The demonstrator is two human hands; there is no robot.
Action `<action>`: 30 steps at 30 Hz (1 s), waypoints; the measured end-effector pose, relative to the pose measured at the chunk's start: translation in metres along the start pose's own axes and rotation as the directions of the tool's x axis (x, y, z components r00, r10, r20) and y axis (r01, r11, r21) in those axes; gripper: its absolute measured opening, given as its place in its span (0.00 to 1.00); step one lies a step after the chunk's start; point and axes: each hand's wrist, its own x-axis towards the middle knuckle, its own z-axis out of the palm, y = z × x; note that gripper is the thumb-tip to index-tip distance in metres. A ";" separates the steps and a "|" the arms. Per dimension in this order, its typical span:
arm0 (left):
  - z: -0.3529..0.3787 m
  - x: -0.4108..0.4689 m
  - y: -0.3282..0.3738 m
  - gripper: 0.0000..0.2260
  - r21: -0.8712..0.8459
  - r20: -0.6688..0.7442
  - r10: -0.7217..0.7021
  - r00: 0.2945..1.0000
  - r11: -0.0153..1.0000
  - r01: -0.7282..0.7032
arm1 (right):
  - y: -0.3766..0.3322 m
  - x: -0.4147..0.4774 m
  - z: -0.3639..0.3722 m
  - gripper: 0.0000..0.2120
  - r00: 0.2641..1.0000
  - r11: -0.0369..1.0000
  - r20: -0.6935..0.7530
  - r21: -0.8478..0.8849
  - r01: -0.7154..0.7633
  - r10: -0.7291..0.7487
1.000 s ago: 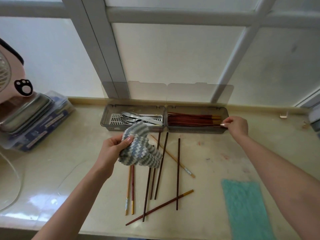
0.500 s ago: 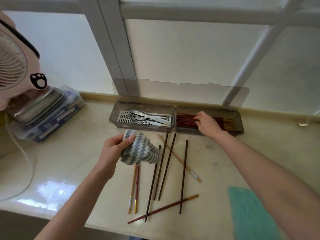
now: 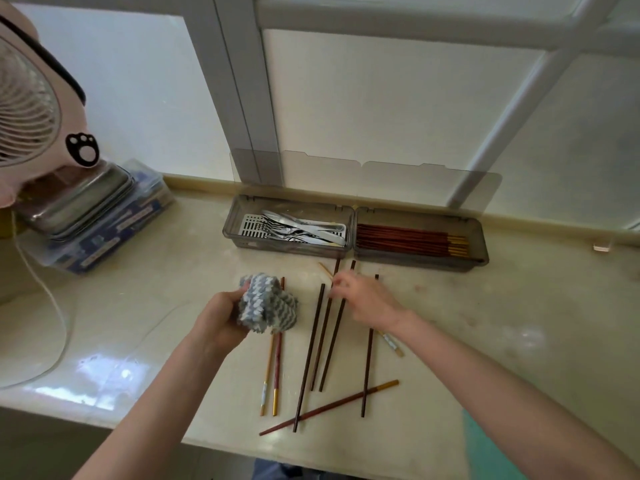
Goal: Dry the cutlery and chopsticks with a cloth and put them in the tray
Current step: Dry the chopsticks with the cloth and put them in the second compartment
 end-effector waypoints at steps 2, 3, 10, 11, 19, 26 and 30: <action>-0.002 0.000 -0.003 0.12 0.060 0.015 -0.053 0.998 0.997 0.052 | -0.009 0.000 0.018 0.24 0.991 0.995 0.129 -0.095 0.033 -0.021; -0.003 -0.001 -0.004 0.11 0.088 0.023 -0.054 0.998 0.995 0.052 | -0.013 0.001 0.020 0.21 0.991 0.995 0.136 -0.099 0.001 0.012; -0.020 0.007 -0.007 0.08 0.167 0.130 -0.021 0.991 0.986 -0.001 | -0.021 0.008 0.025 0.13 0.980 0.972 0.186 -0.205 0.114 -0.075; -0.022 0.008 -0.008 0.08 0.178 0.148 -0.015 0.989 0.984 -0.012 | -0.022 0.007 0.025 0.12 0.980 0.969 0.177 -0.209 0.129 -0.092; -0.039 0.015 -0.019 0.10 0.101 0.121 -0.138 0.983 0.987 0.126 | -0.019 -0.008 0.003 0.07 0.981 0.986 -0.165 -0.147 0.082 -0.106; -0.016 0.009 -0.026 0.09 0.127 0.307 -0.071 0.949 0.991 0.033 | -0.078 0.004 -0.043 0.07 0.856 0.543 0.018 0.766 -0.344 0.516; -0.010 0.015 -0.031 0.10 0.166 0.325 0.112 0.939 0.971 -0.174 | -0.109 0.000 -0.038 0.07 0.816 0.187 0.383 0.847 -0.497 0.434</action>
